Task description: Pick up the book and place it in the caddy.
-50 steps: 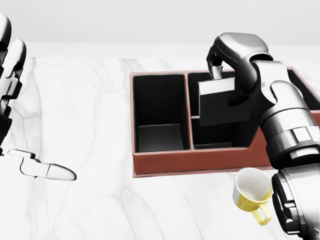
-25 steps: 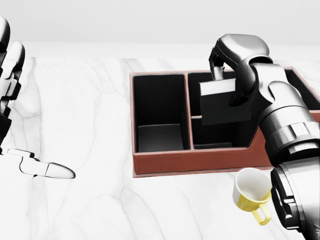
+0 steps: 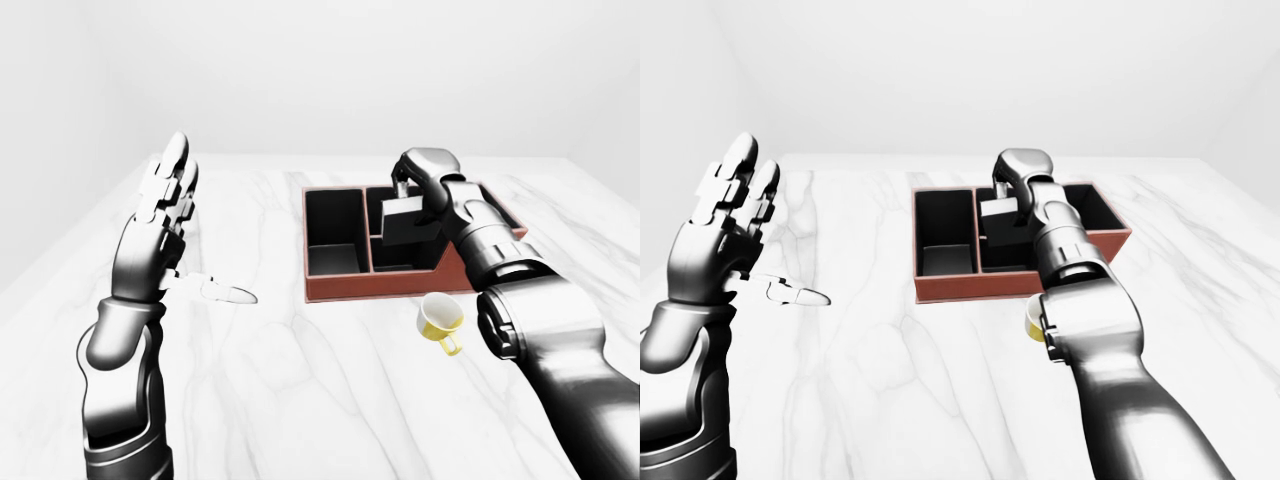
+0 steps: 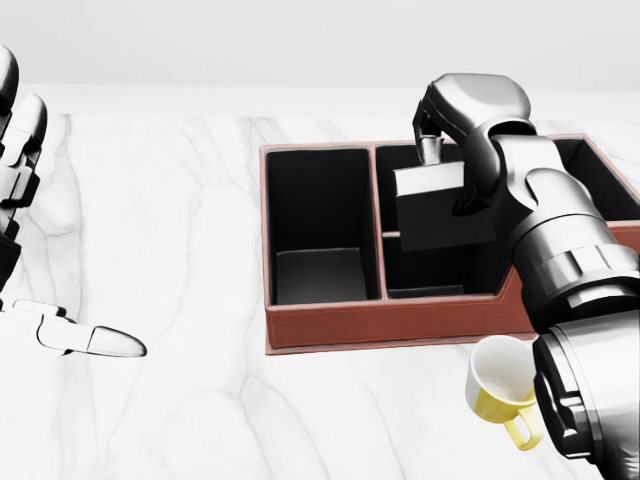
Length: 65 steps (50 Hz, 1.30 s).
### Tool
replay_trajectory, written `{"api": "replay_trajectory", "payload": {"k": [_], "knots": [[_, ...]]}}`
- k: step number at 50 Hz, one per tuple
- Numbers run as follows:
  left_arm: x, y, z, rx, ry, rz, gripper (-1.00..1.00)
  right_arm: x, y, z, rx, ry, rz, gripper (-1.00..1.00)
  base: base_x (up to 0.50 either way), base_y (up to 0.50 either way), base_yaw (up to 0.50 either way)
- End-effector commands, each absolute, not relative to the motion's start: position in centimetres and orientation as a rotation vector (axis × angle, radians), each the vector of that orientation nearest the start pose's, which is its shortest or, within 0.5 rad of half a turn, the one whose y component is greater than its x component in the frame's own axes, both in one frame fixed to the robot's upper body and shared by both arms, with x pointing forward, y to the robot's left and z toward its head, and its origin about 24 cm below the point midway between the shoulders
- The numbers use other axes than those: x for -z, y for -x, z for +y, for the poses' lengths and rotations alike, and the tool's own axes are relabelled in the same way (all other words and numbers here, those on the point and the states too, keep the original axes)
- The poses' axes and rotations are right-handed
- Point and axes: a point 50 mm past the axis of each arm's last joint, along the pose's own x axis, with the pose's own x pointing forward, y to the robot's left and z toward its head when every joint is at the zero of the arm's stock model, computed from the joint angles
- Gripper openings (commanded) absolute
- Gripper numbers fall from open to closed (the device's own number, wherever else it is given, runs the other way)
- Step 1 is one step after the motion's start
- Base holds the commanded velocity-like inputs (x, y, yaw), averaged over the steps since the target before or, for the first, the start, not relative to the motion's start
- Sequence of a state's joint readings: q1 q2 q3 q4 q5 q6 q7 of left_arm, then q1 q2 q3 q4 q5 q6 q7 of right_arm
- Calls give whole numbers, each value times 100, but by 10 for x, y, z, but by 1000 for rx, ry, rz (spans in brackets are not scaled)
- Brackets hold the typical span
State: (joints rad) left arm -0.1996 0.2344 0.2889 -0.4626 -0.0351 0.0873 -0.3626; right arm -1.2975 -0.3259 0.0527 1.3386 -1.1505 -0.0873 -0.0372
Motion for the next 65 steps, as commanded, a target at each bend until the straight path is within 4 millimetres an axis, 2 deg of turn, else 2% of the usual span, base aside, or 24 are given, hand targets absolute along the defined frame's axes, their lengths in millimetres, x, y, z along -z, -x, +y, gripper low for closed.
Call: {"api": "replay_trajectory", "payload": {"k": [1, 17, 30, 57, 65], "knots": [[-195, -249, 209, 139, -317, -530, 100, -212, -432, -167, 39, 1508, -103, -100, 0, 0, 0], [-200, -245, 209, 140, -322, -554, 100, -213, -432, -164, 55, 1543, -127, -100, 0, 0, 0], [-195, -246, 212, 137, -321, -530, 100, -213, -432, -161, 65, 1541, -144, -100, 0, 0, 0], [-182, -250, 219, 121, -303, -467, 100, -193, -430, -158, 66, 1541, -152, -100, 0, 0, 0], [-183, -248, 219, 116, -306, -474, 100, -188, -429, -156, 61, 1540, -152, -100, 0, 0, 0]]}}
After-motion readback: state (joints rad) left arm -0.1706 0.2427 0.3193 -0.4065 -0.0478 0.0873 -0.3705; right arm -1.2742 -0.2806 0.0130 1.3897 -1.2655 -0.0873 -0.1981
